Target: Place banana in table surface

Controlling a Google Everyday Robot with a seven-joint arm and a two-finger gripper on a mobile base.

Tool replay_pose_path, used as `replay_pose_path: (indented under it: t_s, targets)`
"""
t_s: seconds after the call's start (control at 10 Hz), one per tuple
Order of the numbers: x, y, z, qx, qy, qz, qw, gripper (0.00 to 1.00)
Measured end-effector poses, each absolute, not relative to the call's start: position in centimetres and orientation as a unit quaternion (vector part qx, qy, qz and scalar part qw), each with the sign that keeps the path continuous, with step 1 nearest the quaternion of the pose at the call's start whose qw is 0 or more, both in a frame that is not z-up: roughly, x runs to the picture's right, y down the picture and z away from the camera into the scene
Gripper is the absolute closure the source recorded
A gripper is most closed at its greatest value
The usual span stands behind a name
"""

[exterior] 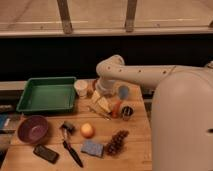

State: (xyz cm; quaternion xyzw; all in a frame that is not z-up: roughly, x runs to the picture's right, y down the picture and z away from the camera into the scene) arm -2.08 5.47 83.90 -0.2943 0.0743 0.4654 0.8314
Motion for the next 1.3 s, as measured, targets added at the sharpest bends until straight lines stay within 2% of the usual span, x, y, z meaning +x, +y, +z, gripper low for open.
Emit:
replay_pose_path:
  t_s: [0.8, 1.3]
  targets:
    - [-2.4, 8.4, 89.4, -0.331, 0.092, 0.436, 0.832, 0.26]
    - [-1.5, 9.2, 92.7, -0.327, 0.076, 0.449, 0.828, 0.26]
